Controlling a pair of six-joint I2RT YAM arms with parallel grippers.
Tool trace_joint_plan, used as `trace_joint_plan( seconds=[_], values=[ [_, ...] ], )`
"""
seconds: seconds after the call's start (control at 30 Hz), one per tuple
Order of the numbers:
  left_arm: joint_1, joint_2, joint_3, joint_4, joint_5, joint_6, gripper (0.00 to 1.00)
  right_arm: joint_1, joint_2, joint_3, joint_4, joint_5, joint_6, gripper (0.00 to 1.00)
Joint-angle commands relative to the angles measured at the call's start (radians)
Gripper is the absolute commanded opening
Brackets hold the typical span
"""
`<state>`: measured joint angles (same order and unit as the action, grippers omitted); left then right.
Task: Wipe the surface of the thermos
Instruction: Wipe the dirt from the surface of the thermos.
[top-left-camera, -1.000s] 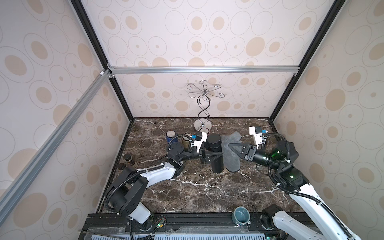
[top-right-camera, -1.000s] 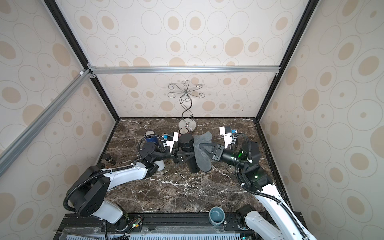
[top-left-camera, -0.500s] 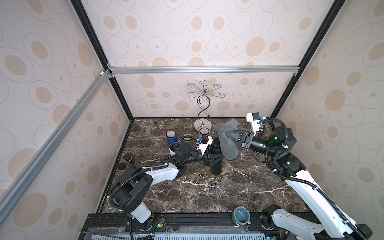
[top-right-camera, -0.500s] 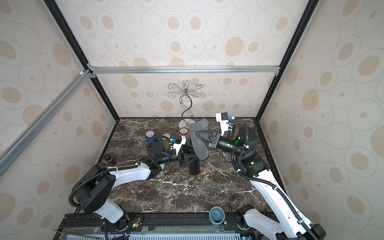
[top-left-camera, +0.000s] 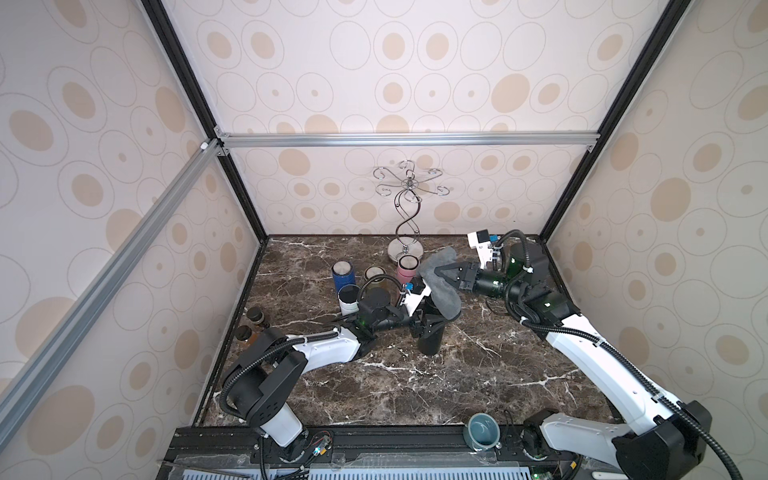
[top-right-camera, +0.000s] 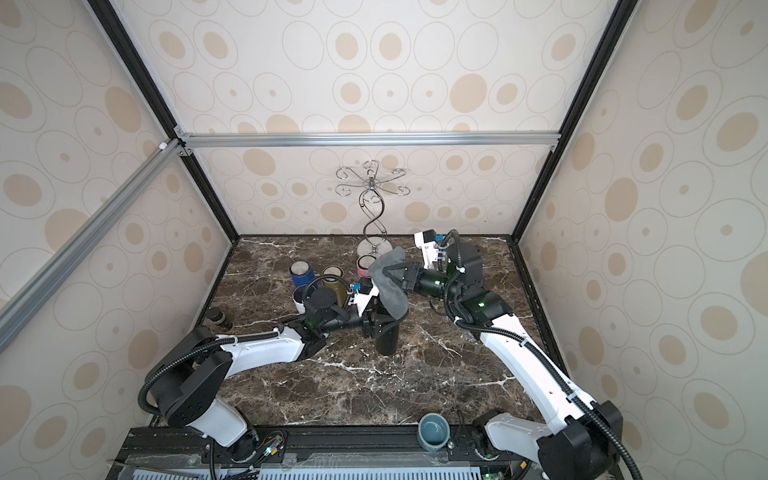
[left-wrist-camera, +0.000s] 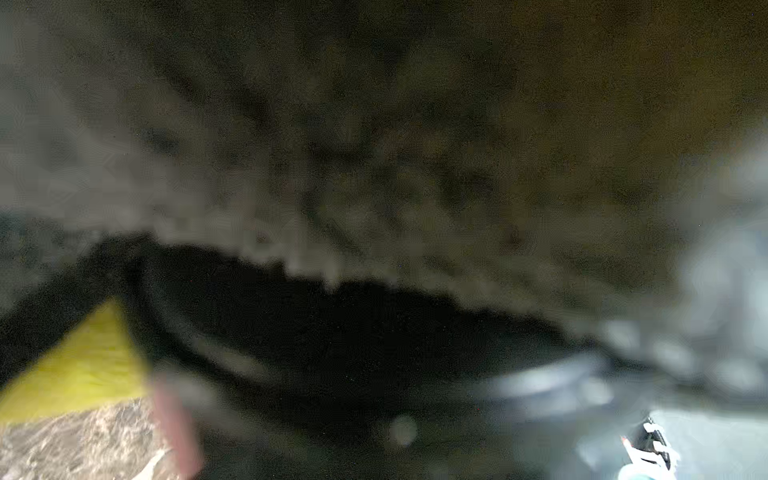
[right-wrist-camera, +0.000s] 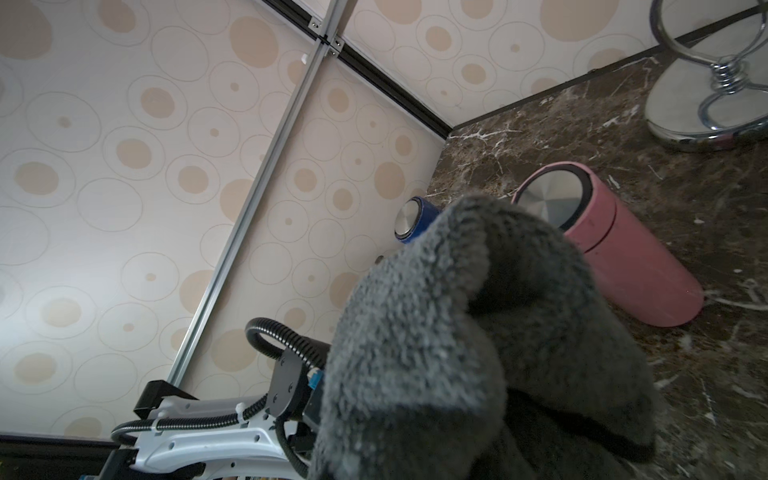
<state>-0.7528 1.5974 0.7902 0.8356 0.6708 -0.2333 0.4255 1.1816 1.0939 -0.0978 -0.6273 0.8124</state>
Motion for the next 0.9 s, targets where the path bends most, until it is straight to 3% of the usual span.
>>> trace_joint_plan(
  seconds=[0.0,0.3,0.7,0.87],
  values=[
    [-0.008,-0.072,0.039,0.065,-0.010,0.041,0.00,0.007,0.003,0.001,-0.151,0.122,-0.100,0.00],
    [-0.008,-0.135,-0.012,0.059,-0.029,0.042,0.00,0.001,-0.091,0.017,-0.338,0.625,-0.217,0.00],
    [-0.009,-0.260,-0.020,-0.033,-0.101,0.082,0.00,-0.008,-0.150,-0.096,-0.350,0.545,-0.213,0.00],
    [-0.009,-0.243,0.047,-0.093,-0.142,0.101,0.00,-0.007,-0.227,-0.163,-0.405,0.579,-0.209,0.00]
  ],
)
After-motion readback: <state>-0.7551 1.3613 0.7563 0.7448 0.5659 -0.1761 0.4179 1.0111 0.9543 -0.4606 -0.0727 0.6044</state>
